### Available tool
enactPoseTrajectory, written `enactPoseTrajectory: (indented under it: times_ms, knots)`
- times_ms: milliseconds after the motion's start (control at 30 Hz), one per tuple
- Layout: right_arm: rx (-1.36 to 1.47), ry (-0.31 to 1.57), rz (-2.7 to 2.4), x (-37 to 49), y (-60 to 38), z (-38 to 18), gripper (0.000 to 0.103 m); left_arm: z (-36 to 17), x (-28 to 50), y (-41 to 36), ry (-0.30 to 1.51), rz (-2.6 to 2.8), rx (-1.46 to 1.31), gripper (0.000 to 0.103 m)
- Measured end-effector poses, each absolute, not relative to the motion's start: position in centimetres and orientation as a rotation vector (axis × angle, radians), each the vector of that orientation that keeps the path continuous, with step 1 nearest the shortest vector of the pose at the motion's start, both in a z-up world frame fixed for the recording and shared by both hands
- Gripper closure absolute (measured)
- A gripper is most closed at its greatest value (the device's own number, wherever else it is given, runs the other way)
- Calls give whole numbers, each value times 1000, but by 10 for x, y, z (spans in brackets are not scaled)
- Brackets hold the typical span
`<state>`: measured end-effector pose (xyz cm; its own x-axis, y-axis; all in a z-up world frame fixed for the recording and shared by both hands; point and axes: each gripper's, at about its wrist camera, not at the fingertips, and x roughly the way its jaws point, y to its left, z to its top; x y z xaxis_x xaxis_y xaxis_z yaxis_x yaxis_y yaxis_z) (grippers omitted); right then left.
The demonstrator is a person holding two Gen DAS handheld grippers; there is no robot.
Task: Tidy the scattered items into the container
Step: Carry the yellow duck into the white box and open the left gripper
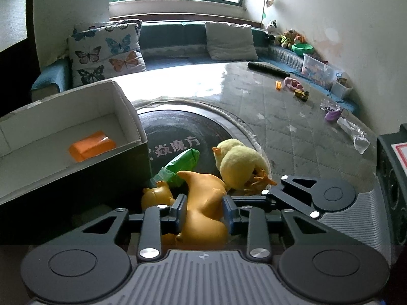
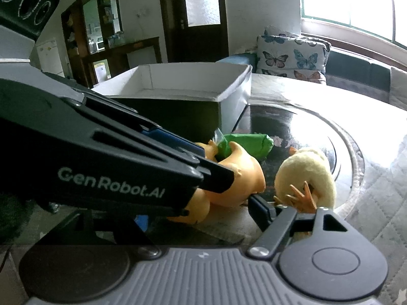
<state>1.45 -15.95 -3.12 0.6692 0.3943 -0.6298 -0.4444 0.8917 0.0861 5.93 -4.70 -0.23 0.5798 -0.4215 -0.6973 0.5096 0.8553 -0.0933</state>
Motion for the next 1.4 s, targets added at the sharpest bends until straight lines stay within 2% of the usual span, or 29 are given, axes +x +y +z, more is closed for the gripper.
enactPoseTrajectory:
  times_ms: [700,967,1200,1233,1333,1400]
  knots:
    - [-126,580,504,11,-147,13,25,38,48,-25,666,-500,55,71]
    - [-143,521,553,45,-124,37,26,59,77,2,609,-434,17,70]
    - [-164,521,596,94,-94,42,27,57,122,32,625,-374,-30,71]
    - [-163,529,601,101,-90,40,28,54,129,35,636,-367,-38,70]
    - [-148,556,631,122,-77,34,42,43,149,48,676,-355,-67,76]
    - [-147,600,624,136,-67,29,41,35,161,56,693,-328,-84,75]
